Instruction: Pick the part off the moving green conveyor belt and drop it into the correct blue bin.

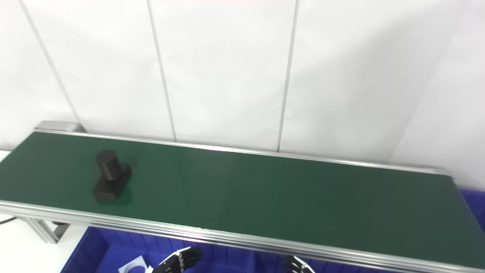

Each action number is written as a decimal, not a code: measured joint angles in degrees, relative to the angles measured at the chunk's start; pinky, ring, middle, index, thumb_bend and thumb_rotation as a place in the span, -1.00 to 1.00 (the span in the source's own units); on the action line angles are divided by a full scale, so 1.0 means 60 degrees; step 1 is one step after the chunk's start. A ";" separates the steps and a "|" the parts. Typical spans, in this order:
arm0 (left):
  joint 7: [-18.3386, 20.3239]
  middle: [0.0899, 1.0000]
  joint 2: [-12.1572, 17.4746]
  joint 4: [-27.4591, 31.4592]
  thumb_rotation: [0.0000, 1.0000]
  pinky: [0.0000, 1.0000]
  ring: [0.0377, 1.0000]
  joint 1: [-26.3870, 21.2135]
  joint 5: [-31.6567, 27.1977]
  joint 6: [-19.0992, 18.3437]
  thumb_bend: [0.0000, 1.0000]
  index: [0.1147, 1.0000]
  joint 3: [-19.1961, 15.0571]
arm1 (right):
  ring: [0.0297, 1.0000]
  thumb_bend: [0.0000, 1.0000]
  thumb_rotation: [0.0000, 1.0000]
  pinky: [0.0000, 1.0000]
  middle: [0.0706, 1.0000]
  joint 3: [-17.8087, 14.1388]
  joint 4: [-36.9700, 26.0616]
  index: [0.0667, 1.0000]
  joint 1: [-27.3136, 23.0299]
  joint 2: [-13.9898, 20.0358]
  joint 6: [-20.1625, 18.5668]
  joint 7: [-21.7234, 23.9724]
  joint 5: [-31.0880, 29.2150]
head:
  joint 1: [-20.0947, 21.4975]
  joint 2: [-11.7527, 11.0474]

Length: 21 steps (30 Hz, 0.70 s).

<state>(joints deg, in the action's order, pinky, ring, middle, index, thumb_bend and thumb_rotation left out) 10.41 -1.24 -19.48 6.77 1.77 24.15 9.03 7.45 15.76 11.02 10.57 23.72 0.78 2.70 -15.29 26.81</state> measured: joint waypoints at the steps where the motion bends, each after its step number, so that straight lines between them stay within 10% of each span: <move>1: -0.0035 0.55 -0.0010 -0.0017 -1.00 0.69 0.59 -0.0001 0.0023 0.0000 0.32 0.47 0.0020 | 0.53 0.35 -0.62 0.38 0.59 -0.0001 0.0035 0.66 -0.0017 0.0019 0.0000 0.0042 -0.0028 | -0.0088 -0.0015; 21: -0.0885 0.52 -0.0487 -0.0589 -1.00 0.70 0.57 -0.0298 0.0420 0.0036 0.27 0.44 0.0399 | 0.57 0.21 -0.77 0.50 0.64 -0.0309 0.0382 0.74 -0.0479 0.0322 0.0002 0.0932 -0.0427 | -0.1305 0.0029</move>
<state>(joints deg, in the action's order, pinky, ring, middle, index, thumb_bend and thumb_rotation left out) 5.11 -4.17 -23.02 4.98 4.29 24.37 11.42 5.60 18.05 8.15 12.50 23.73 6.37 0.14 -23.12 26.98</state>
